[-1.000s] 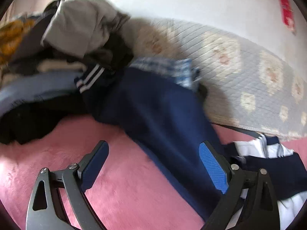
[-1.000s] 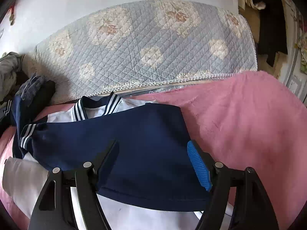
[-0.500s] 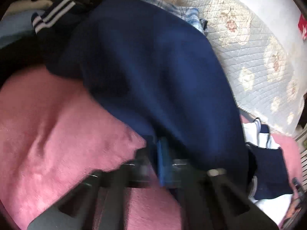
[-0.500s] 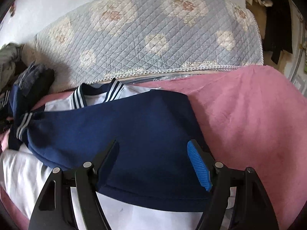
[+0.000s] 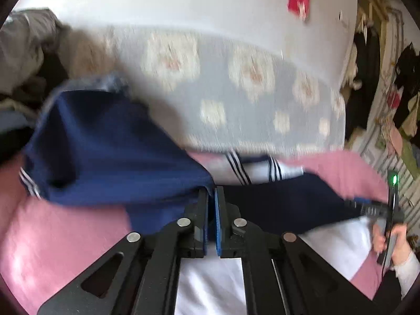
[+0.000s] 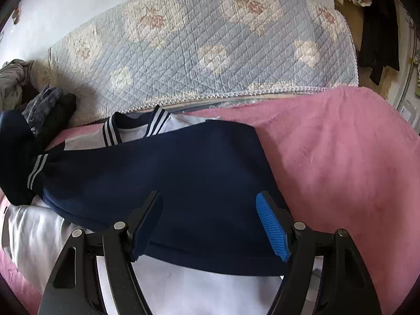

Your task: Fold large clothes

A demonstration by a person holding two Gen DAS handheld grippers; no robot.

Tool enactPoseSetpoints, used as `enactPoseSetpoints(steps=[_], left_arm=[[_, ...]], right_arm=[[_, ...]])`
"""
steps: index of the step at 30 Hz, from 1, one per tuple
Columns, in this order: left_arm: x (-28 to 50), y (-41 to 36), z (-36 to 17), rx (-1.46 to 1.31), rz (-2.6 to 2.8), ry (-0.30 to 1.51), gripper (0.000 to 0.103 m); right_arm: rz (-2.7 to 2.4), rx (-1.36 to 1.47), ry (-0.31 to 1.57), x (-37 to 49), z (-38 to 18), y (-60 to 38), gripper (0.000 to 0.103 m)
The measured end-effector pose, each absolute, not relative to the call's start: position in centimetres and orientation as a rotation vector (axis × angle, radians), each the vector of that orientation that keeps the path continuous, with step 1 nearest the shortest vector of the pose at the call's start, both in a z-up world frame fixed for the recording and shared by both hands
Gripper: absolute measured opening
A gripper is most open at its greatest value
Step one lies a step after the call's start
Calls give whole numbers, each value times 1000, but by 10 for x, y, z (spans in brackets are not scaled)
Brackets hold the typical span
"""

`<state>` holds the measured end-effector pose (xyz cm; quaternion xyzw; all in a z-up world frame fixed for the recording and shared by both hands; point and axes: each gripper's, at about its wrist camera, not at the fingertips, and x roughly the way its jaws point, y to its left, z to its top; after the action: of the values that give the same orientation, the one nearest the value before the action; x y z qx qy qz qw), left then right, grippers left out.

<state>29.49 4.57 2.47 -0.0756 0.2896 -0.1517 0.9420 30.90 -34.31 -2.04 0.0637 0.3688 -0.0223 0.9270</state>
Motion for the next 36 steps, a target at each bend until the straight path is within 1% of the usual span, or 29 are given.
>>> enactPoseSetpoints(steps=[1, 2, 3, 4, 8, 11, 14, 16, 18, 20, 22, 23, 24, 26, 29, 31, 32, 33, 34, 35, 36], left_arm=[[296, 37, 14, -145, -293, 642, 14], [300, 34, 5, -136, -263, 707, 42], [305, 32, -3, -139, -239, 769, 66], [303, 33, -7, -159, -237, 796, 70], [300, 49, -5, -226, -180, 791, 70], [298, 92, 11, -314, -107, 723, 72], [307, 140, 20, -372, -13, 669, 79], [317, 176, 17, -398, 52, 664, 80], [332, 211, 4, -417, 146, 689, 80], [344, 241, -20, -491, 227, 745, 77], [357, 263, -44, -590, 198, 789, 67], [362, 269, -51, -610, 181, 810, 60], [366, 276, -59, -615, 173, 827, 57], [368, 280, -58, -615, 164, 797, 57], [381, 273, -55, -542, 106, 799, 59], [387, 266, -60, -492, 150, 829, 56], [387, 258, -57, -464, 190, 844, 50], [387, 250, -52, -413, 214, 844, 39], [387, 238, -45, -353, 208, 840, 25], [388, 227, -39, -304, 193, 836, 4], [384, 217, -30, -267, 204, 816, 2]], right_arm=[[-43, 134, 756, 308, -20, -344, 75], [-39, 137, 755, 307, -18, -346, 75], [-37, 137, 753, 307, -16, -347, 75], [-33, 130, 752, 308, -15, -348, 75], [-80, 69, 740, 310, -15, -352, 75], [-80, 97, 757, 311, -17, -360, 75], [-81, 123, 760, 312, -17, -366, 75], [-86, 115, 761, 313, -18, -364, 75], [-80, 102, 763, 313, -18, -360, 75], [-68, 84, 764, 312, -19, -355, 75], [-68, 70, 762, 311, -19, -350, 75], [-64, 62, 763, 311, -20, -347, 75], [-64, 59, 765, 311, -20, -346, 75], [-78, 61, 769, 310, -21, -345, 75], [-66, 83, 772, 310, -22, -347, 75], [-75, 75, 771, 311, -23, -348, 75], [-80, 71, 773, 311, -24, -348, 75], [-85, 69, 778, 313, -25, -350, 75], [-88, 72, 786, 315, -26, -351, 75], [-87, 83, 792, 316, -27, -353, 75], [-83, 93, 796, 318, -27, -354, 75]])
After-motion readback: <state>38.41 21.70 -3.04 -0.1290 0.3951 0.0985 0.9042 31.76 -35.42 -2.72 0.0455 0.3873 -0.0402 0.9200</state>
